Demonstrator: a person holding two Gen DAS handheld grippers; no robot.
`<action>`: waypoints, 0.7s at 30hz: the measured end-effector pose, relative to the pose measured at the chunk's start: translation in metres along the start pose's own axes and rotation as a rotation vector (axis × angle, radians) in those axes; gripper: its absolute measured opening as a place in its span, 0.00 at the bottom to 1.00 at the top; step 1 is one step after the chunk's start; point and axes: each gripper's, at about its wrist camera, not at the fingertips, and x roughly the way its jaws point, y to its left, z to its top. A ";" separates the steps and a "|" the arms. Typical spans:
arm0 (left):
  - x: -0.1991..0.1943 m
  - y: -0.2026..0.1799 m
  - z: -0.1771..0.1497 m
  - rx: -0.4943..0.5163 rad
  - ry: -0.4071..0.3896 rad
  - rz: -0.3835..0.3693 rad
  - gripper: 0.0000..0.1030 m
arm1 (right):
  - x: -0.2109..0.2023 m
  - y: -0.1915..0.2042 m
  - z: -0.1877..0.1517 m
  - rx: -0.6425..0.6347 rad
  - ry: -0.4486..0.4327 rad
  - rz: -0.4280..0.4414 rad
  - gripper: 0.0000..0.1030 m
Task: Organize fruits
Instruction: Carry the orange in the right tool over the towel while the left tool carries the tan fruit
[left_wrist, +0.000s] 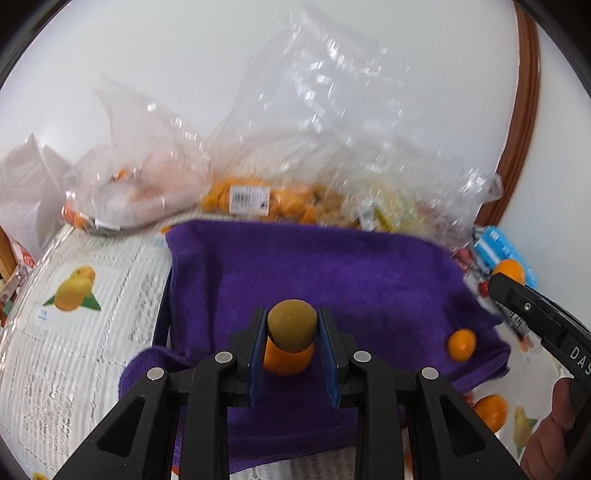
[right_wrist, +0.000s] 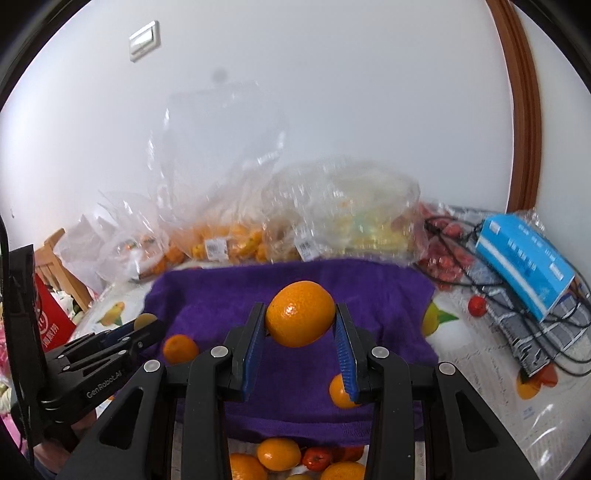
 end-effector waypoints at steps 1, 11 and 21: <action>0.002 0.002 -0.001 -0.009 0.002 -0.001 0.25 | 0.003 -0.001 -0.003 0.000 0.006 0.006 0.35; 0.008 0.011 -0.004 -0.047 -0.003 -0.007 0.25 | 0.017 -0.018 -0.014 0.009 0.038 -0.017 0.35; 0.008 0.012 -0.004 -0.050 -0.010 -0.010 0.25 | 0.018 -0.027 -0.013 0.028 0.034 -0.027 0.35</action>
